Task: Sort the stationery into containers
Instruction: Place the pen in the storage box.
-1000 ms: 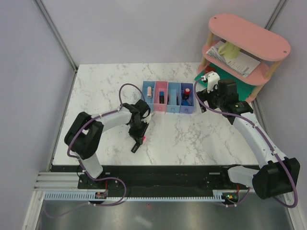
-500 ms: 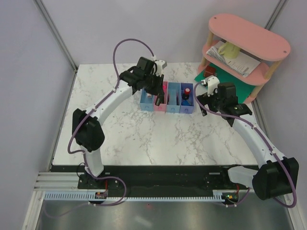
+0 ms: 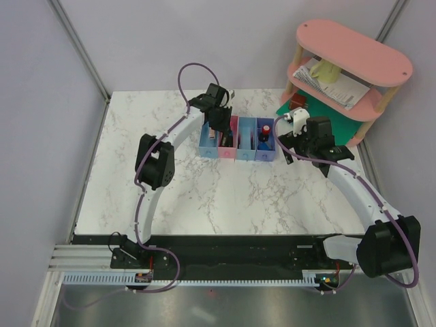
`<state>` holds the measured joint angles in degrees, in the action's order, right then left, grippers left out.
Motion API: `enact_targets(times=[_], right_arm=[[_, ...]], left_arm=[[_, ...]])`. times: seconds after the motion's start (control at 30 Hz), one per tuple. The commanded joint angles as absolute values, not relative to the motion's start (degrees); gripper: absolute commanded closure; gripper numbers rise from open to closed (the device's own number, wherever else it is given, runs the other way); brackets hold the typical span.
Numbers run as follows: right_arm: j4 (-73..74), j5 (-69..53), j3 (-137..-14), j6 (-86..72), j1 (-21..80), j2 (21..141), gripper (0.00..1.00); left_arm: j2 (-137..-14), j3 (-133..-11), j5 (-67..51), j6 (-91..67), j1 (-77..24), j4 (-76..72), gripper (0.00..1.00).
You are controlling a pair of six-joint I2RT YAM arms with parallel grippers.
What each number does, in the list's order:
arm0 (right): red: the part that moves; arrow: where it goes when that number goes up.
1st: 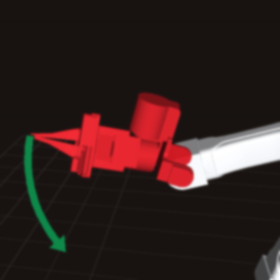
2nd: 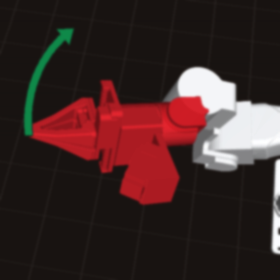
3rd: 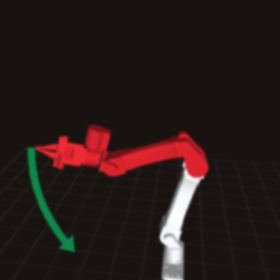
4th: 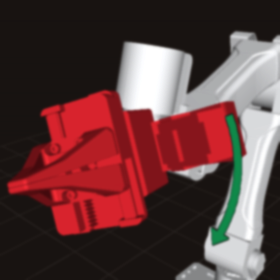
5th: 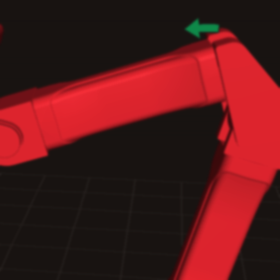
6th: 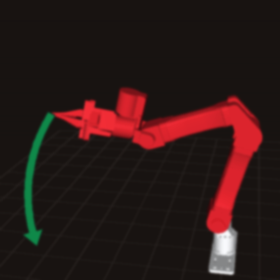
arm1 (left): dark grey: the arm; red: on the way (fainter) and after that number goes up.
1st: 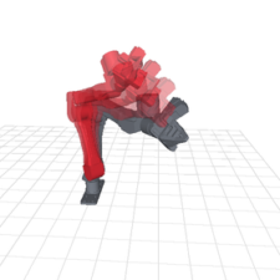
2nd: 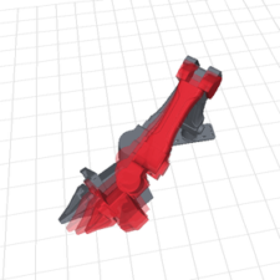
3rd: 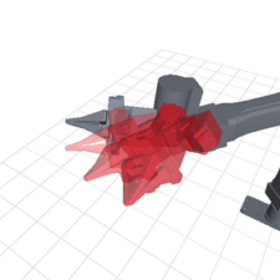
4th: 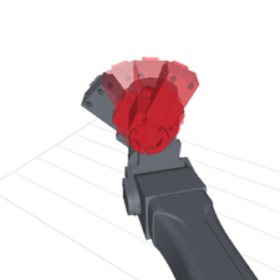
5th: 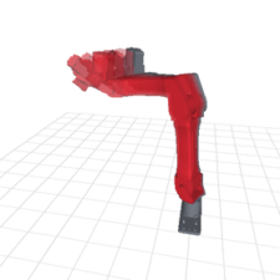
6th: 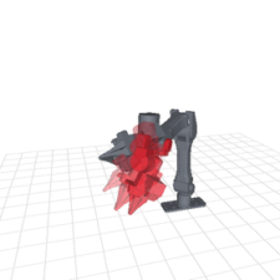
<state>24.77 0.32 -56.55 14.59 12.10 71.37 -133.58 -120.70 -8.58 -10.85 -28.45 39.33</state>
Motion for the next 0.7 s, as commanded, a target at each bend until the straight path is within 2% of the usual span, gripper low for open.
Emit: enact_targets(times=[0.0,0.07,0.1,0.27,0.37,0.4,0.5,0.57,0.67], right_arm=[[23.11,1.32,-57.13,14.94,11.78,72.59,0.02],[22.94,1.14,-57.48,14.94,11.78,73.30,0.02],[22.94,1.06,-57.65,14.85,11.86,73.56,0.02],[22.94,1.49,-58.80,14.85,11.86,74.27,0.02],[22.94,1.67,-58.97,14.94,11.78,74.18,0.02],[23.03,1.67,-58.97,14.94,11.78,74.09,0.02],[22.94,1.58,-58.97,14.85,11.86,73.65,0.02],[22.94,1.67,-58.89,14.77,11.78,73.39,0.02],[22.85,2.54,-58.97,14.77,11.78,73.56,0.02]], left_arm=[[-134.38,-124.98,-8.17,-12.74,-27.42,37.79,0.98],[-134.82,-124.63,-8.70,-13.01,-27.42,37.71,0.96],[-134.82,-123.85,-9.14,-13.18,-27.42,37.53,0.89],[-134.65,-121.38,-10.72,-13.54,-27.42,36.91,0.71],[-134.47,-120.94,-10.99,-13.54,-27.42,36.83,0.55],[-134.12,-120.76,-10.99,-13.62,-27.42,36.83,0.47],[-133.25,-120.67,-10.90,-13.71,-27.42,36.91,0.34],[-132.81,-120.50,-11.16,-13.54,-27.42,36.91,0.32],[-131.49,-120.06,-11.42,-13.18,-27.42,36.91,0.25]])
